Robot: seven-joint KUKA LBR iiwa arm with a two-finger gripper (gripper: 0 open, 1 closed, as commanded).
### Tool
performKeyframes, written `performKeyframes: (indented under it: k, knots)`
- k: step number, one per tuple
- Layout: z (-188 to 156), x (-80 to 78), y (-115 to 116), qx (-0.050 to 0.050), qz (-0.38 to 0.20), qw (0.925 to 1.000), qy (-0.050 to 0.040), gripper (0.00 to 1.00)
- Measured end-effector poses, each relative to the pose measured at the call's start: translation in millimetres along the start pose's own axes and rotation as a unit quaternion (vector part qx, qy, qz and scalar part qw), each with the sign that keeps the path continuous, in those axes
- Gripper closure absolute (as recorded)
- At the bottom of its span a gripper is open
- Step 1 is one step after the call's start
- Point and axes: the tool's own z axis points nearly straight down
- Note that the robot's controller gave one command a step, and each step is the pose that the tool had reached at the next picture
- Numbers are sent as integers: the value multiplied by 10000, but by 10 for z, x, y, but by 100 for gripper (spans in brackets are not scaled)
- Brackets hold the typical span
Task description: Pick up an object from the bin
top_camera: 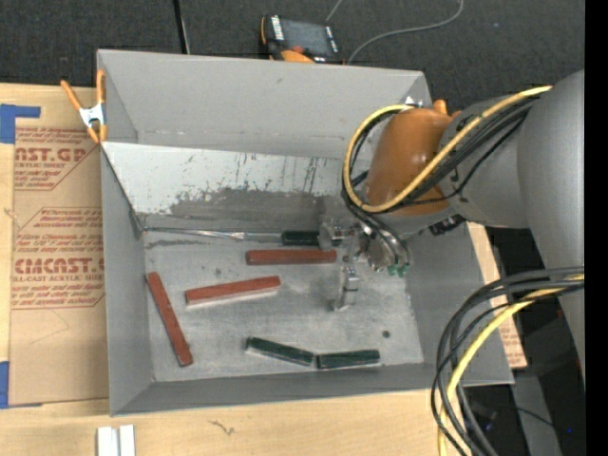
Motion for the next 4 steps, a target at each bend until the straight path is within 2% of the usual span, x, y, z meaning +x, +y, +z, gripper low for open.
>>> performKeyframes:
  k: [1, 2, 3, 4]
  knots:
    - [-334, 155, 860, -10, 35, 10000, 3, 0]
    - [-369, 259, 1102, 2, 77, 10000, 16, 0]
    - [5, 171, 1460, 7, -153, 9999, 22, 0]
    - [-11, 290, 1653, 6, 99, 9999, 22, 0]
